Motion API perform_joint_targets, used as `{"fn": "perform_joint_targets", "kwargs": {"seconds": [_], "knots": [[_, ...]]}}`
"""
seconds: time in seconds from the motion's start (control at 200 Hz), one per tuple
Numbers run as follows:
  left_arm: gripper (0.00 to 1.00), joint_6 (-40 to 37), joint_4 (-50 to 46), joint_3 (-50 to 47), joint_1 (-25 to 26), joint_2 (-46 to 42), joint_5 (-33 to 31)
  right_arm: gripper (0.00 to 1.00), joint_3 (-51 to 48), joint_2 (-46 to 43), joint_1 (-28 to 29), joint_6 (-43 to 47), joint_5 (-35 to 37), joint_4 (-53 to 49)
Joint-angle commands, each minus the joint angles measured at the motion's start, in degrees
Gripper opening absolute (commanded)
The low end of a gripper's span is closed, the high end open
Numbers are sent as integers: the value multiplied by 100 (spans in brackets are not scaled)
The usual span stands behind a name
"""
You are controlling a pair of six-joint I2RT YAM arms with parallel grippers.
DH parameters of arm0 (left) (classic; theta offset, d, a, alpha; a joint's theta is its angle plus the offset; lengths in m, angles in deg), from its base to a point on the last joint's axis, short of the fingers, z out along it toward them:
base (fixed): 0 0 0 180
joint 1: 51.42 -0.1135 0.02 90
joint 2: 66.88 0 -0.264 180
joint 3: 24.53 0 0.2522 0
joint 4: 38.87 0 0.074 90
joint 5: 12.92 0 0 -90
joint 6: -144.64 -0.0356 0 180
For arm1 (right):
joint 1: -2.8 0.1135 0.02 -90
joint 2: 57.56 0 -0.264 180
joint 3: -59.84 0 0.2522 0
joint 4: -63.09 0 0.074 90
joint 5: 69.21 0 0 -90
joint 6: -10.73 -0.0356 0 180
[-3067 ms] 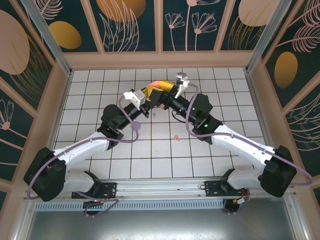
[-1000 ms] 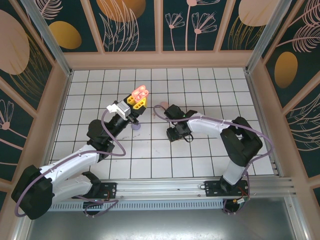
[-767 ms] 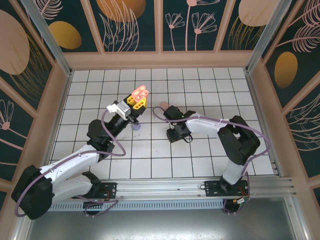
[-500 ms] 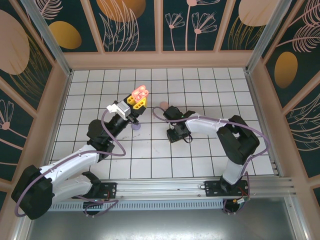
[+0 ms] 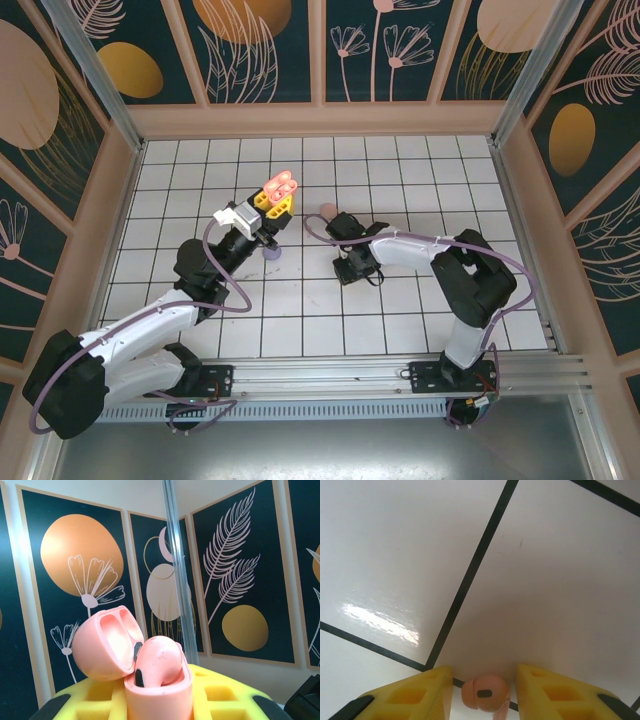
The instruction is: Insert the wireless bluetooth earbuds into the charging case
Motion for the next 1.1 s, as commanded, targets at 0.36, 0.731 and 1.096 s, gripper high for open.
{"fn": "perform_joint_targets", "kwargs": {"seconds": [0.36,0.731,1.096], "knots": [[0,17,100,129,35,101,66,29,21,-38,-83,47,110,49],[0,88,114,147,39,113,74,26,167,-444,-83,-11,129,-36],[0,45,155,167,40,76,75,25,682,-1422,-83,-131,167,-282]]}}
